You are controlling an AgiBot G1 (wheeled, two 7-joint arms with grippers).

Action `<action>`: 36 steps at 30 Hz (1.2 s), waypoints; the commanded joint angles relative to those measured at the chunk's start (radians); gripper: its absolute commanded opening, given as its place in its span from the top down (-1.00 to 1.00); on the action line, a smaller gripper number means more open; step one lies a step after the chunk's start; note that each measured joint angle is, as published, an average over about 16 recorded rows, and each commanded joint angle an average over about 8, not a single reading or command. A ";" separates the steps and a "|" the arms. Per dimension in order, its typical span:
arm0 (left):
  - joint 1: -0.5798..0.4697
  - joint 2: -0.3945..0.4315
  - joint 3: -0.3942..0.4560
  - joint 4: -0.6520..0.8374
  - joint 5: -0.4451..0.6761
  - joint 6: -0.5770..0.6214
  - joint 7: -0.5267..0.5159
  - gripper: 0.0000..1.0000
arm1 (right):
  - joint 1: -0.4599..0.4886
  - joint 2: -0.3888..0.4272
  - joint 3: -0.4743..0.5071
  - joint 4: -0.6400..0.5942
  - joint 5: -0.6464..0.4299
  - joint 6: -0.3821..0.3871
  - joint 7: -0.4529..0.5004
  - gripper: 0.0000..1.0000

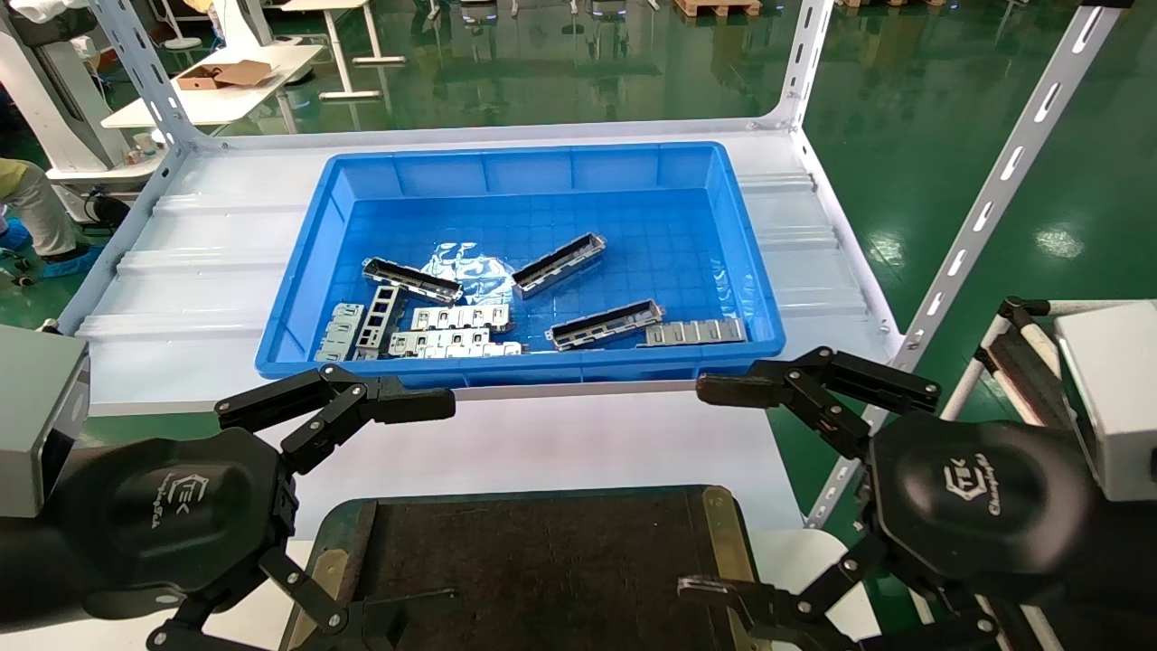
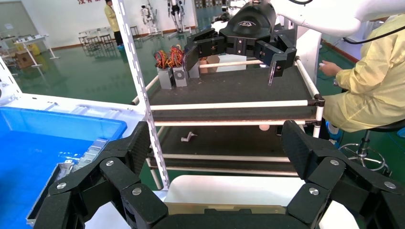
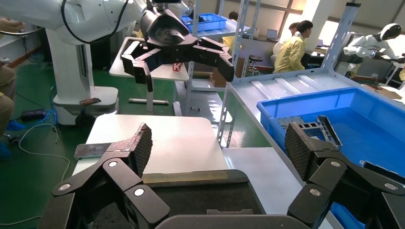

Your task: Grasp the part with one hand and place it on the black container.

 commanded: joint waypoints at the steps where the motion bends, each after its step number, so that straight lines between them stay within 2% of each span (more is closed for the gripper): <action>1: 0.000 0.000 0.000 0.000 0.000 0.000 0.000 -1.00 | 0.000 0.000 0.000 0.000 0.000 0.000 0.000 -1.00; 36: 0.000 0.000 0.000 0.000 0.000 0.000 0.000 -1.00 | 0.000 0.000 0.000 0.000 0.000 0.000 0.000 -1.00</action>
